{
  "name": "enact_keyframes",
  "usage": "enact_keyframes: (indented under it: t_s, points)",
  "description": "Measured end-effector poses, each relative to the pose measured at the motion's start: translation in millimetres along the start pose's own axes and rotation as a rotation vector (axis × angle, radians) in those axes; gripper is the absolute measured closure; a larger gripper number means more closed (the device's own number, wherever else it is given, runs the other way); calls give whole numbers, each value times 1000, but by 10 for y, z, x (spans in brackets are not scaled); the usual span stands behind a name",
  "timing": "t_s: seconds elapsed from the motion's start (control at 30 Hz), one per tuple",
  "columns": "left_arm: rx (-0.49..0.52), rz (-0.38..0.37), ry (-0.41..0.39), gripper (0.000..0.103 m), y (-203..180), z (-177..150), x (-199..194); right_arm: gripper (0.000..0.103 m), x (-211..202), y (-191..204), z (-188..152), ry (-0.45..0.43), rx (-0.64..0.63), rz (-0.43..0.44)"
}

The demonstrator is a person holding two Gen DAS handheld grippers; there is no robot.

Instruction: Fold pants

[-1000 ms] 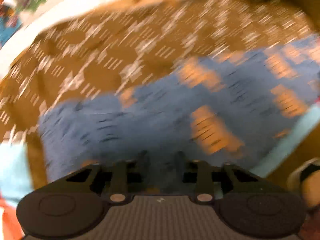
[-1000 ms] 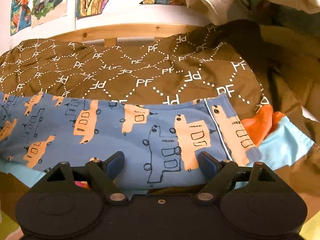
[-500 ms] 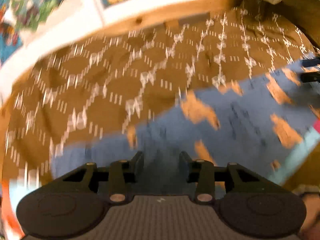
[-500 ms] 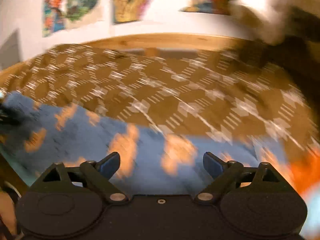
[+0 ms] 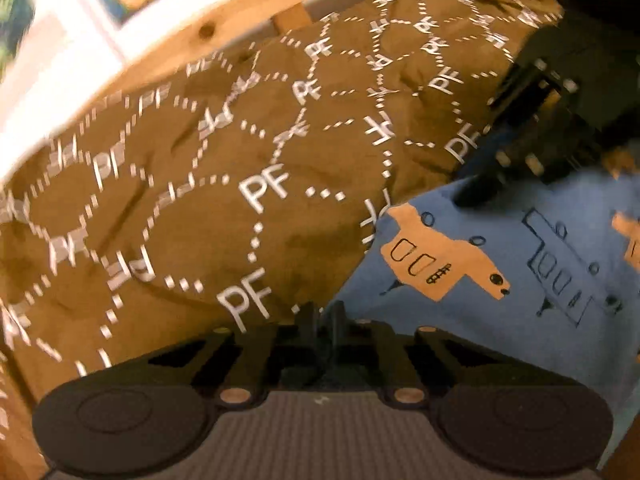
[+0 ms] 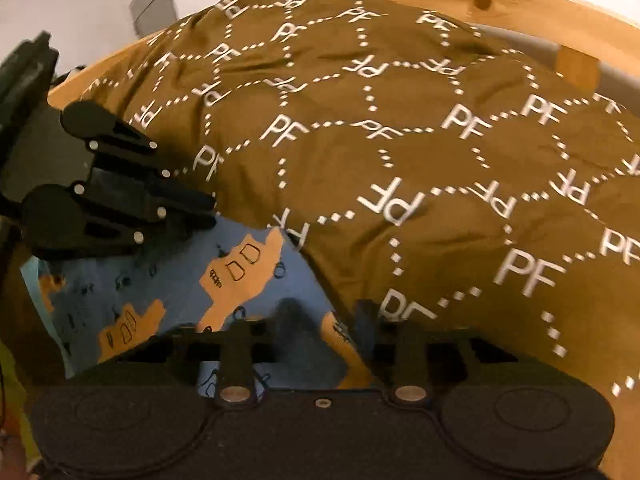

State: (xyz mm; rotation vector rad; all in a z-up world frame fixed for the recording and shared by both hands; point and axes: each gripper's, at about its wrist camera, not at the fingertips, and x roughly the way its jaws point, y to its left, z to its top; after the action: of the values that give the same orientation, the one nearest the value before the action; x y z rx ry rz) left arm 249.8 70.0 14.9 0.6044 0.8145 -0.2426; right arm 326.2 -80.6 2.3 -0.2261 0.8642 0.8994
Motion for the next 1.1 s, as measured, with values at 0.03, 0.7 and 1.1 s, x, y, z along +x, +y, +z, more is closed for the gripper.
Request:
enact_keyframes:
  t_s: [0.03, 0.7, 1.1]
  points:
    - [22, 32, -22, 103, -54, -1, -42, 101, -12, 17, 1, -5, -1, -2]
    - [-106, -63, -174, 36, -405, 385, -453, 12, -1637, 388, -1256, -282, 298, -542]
    - [81, -310, -218, 31, -1897, 1545, -244, 22, -2427, 140, -2587, -417, 799, -720]
